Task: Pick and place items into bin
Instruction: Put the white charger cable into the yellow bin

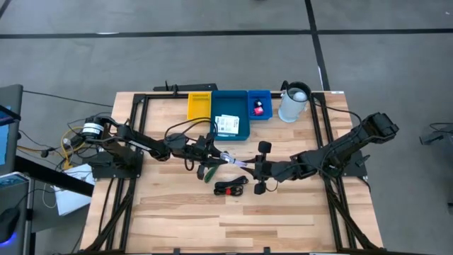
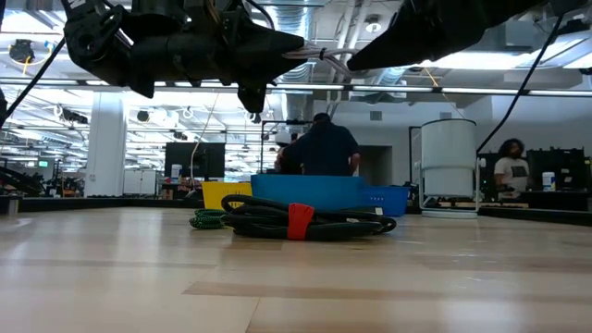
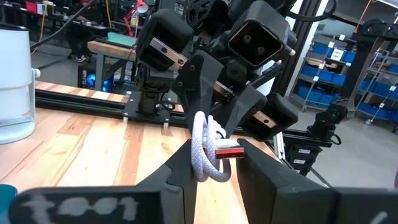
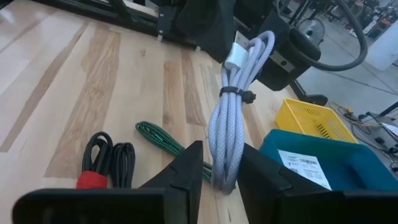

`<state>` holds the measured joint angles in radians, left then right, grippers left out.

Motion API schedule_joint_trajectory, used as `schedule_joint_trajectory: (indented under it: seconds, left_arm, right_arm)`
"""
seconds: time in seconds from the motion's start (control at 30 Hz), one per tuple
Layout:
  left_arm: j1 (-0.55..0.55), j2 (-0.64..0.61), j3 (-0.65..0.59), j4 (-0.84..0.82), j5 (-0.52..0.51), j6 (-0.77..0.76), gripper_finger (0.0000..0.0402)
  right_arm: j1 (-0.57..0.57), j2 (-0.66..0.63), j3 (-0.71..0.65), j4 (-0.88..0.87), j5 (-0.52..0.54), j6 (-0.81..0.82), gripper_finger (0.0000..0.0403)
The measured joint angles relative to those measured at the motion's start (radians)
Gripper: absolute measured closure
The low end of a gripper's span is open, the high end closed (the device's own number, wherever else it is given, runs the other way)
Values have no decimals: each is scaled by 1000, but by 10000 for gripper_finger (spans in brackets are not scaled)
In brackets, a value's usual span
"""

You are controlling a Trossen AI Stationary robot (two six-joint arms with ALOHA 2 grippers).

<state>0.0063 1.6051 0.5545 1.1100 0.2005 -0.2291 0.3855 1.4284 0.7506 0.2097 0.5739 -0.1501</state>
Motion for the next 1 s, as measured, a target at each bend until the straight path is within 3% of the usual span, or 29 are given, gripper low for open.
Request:
schedule_joint_trajectory:
  seconds: [0.53, 0.87, 1.0]
  left_arm:
    - [4, 0, 0, 0, 0, 8, 328]
    - [60, -4, -1, 7, -7, 1, 328]
    - [81, -4, -1, 6, -7, 0, 328]
  right_arm:
    - [53, 0, 0, -34, 14, -87, 316]
    - [51, 0, 0, -225, 309, 50, 316]
    - [51, 0, 0, -309, 369, 116, 316]
